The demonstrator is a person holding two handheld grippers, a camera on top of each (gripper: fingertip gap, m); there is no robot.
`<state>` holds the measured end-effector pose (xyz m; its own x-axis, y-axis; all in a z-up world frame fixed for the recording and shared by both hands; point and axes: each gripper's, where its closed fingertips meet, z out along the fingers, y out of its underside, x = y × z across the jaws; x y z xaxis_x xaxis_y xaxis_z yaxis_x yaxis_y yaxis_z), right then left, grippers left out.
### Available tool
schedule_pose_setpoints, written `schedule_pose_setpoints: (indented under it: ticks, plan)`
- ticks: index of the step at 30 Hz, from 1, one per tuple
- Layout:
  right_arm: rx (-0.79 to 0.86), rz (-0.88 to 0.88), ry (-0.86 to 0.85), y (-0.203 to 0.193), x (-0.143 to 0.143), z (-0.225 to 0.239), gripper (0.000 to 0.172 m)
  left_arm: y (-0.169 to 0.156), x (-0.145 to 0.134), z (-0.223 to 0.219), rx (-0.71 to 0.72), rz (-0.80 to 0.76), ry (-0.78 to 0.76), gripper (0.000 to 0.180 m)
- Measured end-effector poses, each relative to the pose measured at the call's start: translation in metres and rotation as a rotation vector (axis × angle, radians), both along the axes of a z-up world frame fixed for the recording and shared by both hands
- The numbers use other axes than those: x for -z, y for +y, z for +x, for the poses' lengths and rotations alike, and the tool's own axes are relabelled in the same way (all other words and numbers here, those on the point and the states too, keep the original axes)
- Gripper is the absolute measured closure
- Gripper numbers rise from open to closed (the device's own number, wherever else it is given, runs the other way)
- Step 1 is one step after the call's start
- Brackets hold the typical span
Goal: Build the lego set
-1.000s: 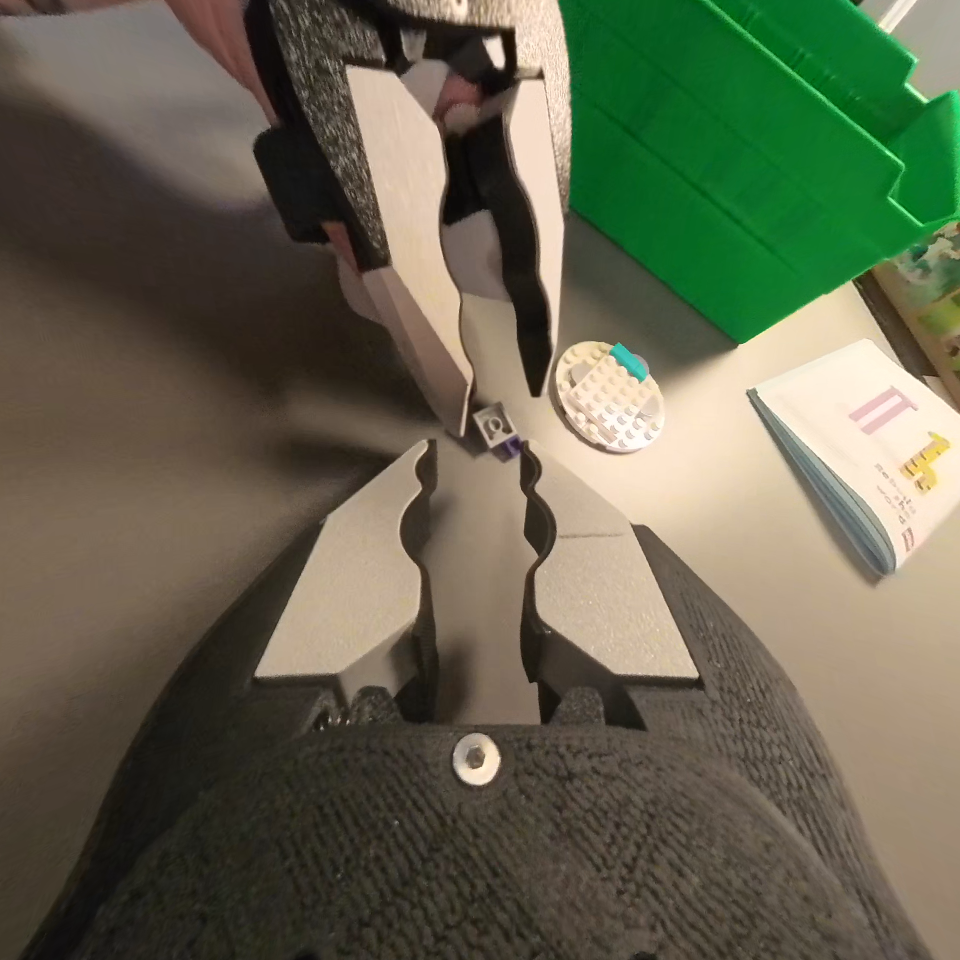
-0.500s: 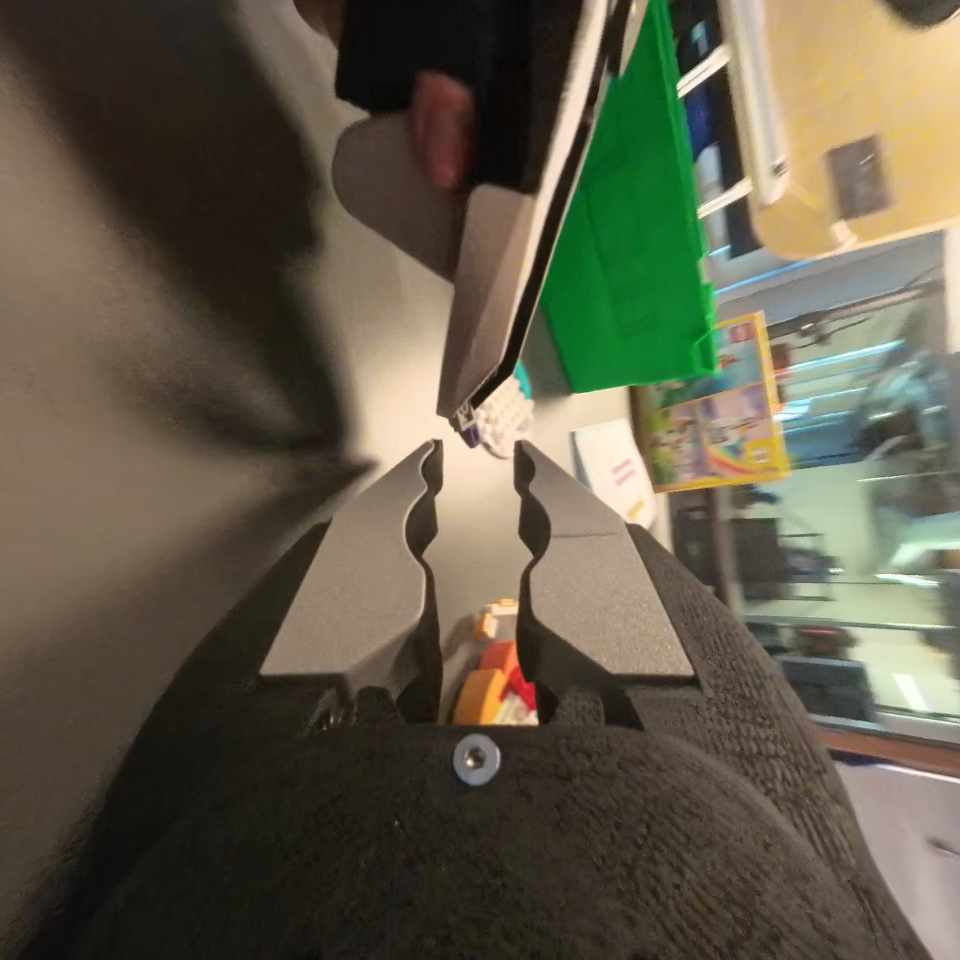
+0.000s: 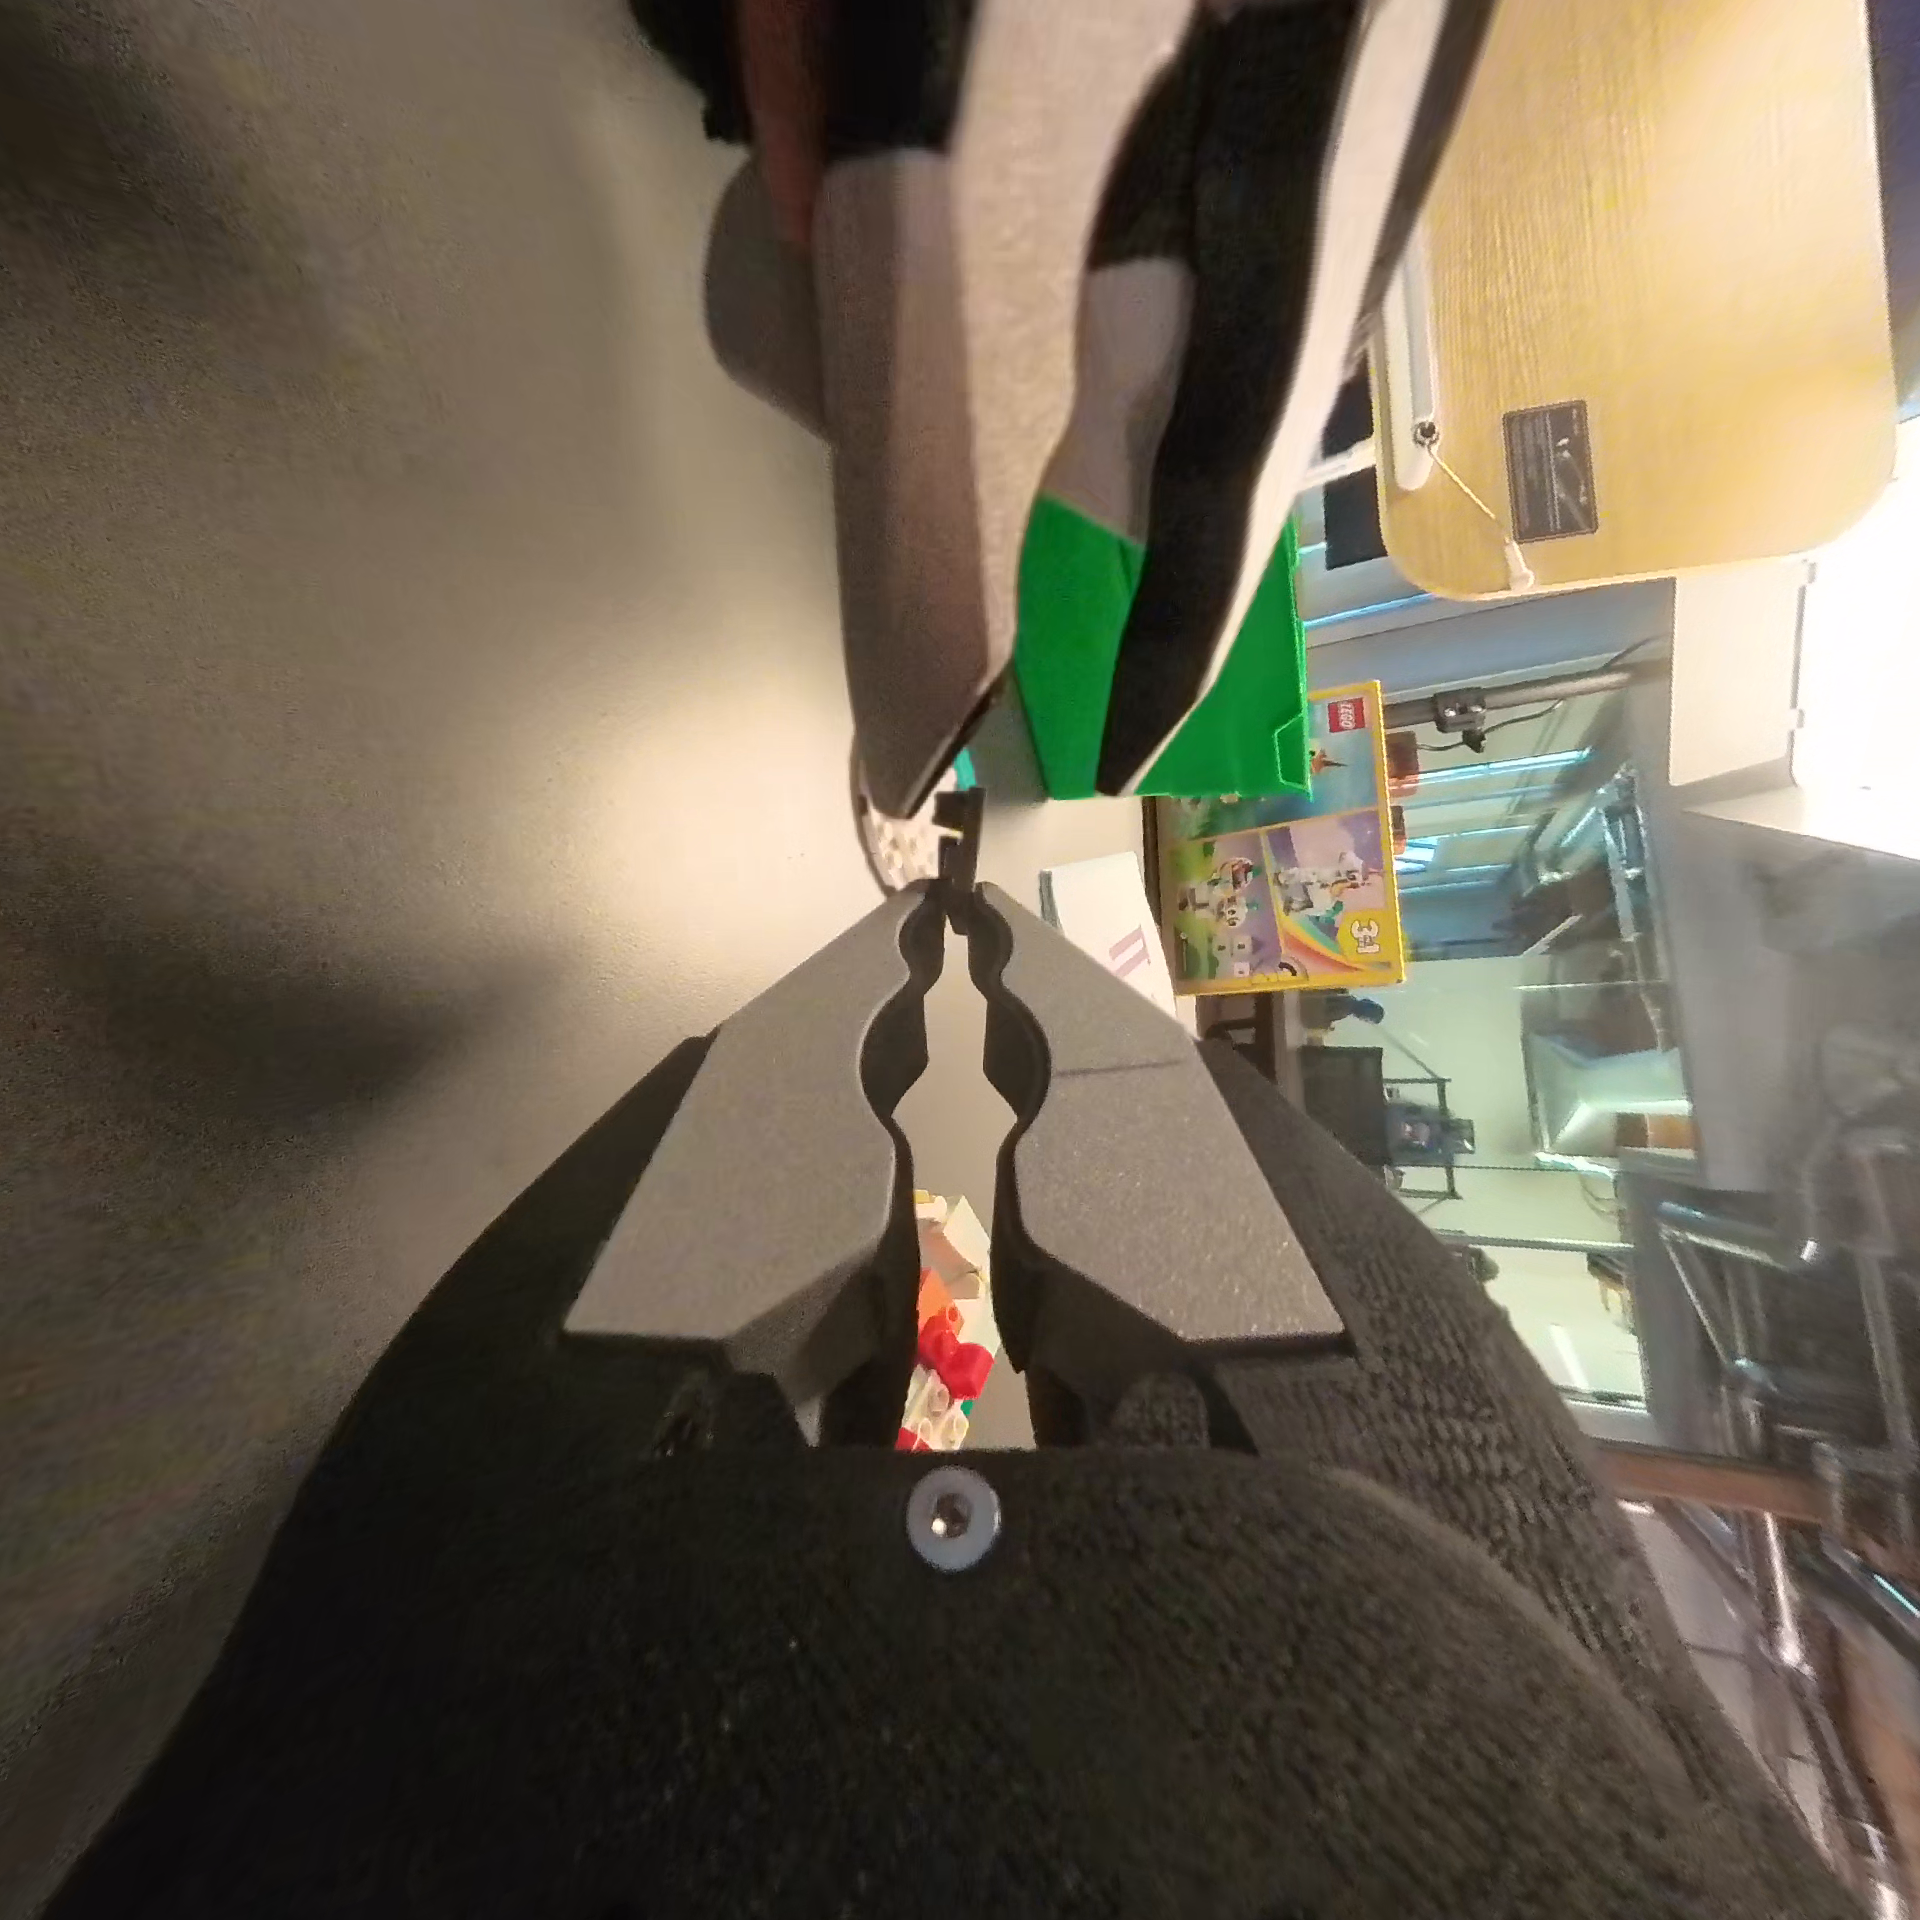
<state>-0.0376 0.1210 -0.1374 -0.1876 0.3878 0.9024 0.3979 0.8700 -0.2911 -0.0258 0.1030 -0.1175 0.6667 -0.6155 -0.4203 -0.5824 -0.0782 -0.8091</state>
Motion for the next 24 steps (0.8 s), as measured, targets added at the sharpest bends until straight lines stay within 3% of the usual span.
schedule_pose_setpoints:
  ticks: [2, 4, 13, 19, 24]
  plan:
    - [-0.004, 0.0, -0.008, -0.001, 0.001, 0.0, 0.17, -0.002, -0.001, 0.001, 0.016, 0.128, 0.21, 0.151]
    - [-0.009, 0.002, -0.019, -0.003, 0.003, -0.001, 0.17, -0.003, -0.002, 0.004, 0.036, 0.205, 0.325, 0.161]
    - [-0.021, 0.005, -0.037, -0.007, 0.005, -0.001, 0.17, -0.002, 0.016, 0.003, 0.068, 0.182, 0.499, 0.176]
    - [0.023, 0.164, 0.031, -0.004, -0.011, -0.005, 0.171, -0.001, 0.003, 0.0, 0.004, 0.123, 0.202, 0.179]
    - [0.063, 0.154, 0.123, -0.004, -0.025, -0.009, 0.171, -0.002, -0.012, -0.004, -0.07, 0.171, -0.011, 0.179]
